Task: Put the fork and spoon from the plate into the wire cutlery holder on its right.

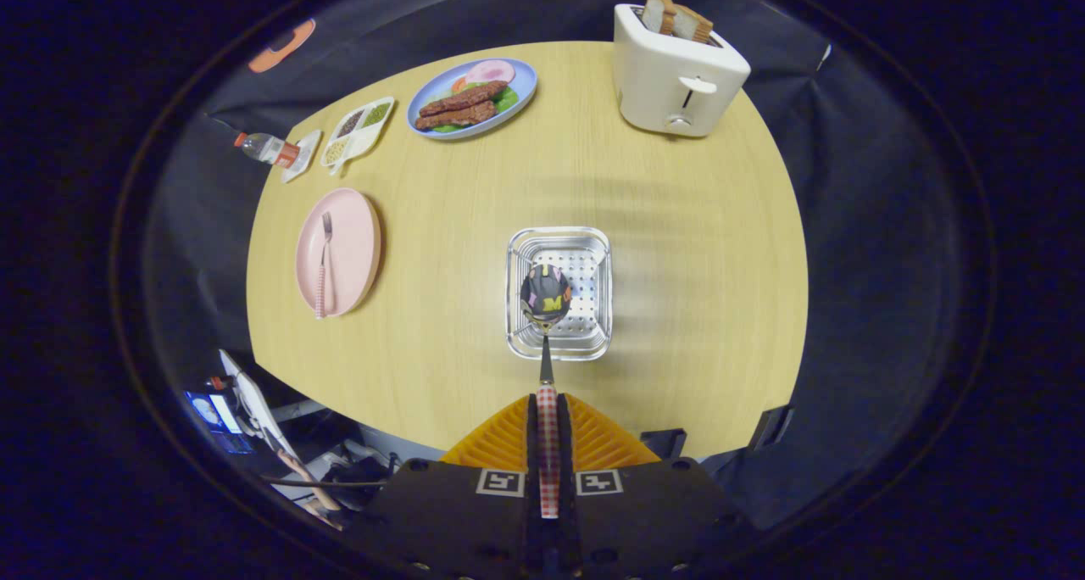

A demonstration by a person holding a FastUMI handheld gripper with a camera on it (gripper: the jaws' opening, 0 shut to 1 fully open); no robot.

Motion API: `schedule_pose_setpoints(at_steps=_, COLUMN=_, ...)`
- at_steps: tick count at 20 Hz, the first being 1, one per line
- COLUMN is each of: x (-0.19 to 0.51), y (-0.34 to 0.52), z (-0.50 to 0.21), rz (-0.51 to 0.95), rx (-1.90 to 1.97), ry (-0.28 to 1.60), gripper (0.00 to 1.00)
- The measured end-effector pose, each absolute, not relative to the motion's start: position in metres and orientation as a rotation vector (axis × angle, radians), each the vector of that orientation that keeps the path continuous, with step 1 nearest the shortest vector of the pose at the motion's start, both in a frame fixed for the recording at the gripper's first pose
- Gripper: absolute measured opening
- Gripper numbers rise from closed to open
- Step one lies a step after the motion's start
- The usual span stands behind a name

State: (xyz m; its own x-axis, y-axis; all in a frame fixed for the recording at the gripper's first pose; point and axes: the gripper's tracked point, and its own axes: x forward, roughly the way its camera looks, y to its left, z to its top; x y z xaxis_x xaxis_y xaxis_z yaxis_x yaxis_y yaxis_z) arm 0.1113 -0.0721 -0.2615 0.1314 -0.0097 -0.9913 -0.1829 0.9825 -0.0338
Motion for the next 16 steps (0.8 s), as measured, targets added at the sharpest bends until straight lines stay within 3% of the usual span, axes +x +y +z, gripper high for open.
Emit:
schedule_pose_setpoints(at_steps=7, x=0.124, y=-0.067, z=-0.281, rz=0.051, rx=-0.141, ry=1.567, gripper=0.07)
schedule_pose_setpoints(at_steps=16, x=0.146, y=-0.057, z=-0.279, rz=0.046, rx=-0.182, ry=1.497, gripper=0.11)
